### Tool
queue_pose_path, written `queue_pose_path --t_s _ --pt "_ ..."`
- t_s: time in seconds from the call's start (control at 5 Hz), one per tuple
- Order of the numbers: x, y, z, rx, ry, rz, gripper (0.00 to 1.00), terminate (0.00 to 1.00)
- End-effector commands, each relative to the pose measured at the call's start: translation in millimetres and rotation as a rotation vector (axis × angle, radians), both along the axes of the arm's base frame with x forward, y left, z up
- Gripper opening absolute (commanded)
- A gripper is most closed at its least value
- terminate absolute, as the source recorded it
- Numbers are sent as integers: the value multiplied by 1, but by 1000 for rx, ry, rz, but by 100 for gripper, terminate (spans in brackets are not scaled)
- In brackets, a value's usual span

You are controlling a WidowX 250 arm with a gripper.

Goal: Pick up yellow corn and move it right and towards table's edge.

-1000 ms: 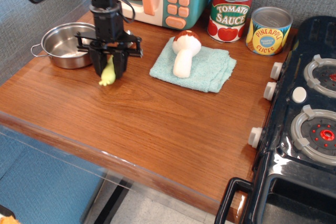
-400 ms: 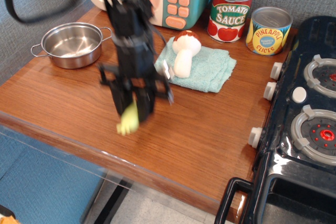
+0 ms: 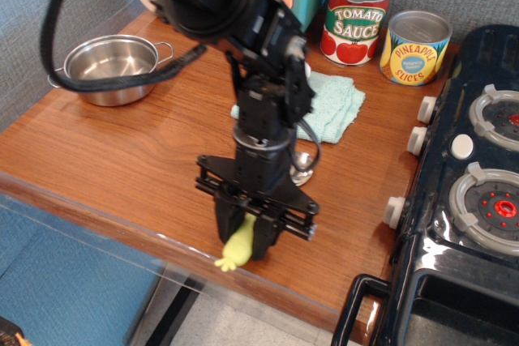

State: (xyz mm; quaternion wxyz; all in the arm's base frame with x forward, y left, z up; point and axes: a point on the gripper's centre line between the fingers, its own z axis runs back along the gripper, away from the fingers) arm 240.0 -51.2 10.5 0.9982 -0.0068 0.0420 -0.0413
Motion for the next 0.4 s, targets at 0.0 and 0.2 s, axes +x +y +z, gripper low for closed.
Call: queue_pose_path --t_s 0.0,0.2 --pt "14 2 -2 -3 -33 22 0 0" --pt "27 5 6 -21 -52 39 0 0"
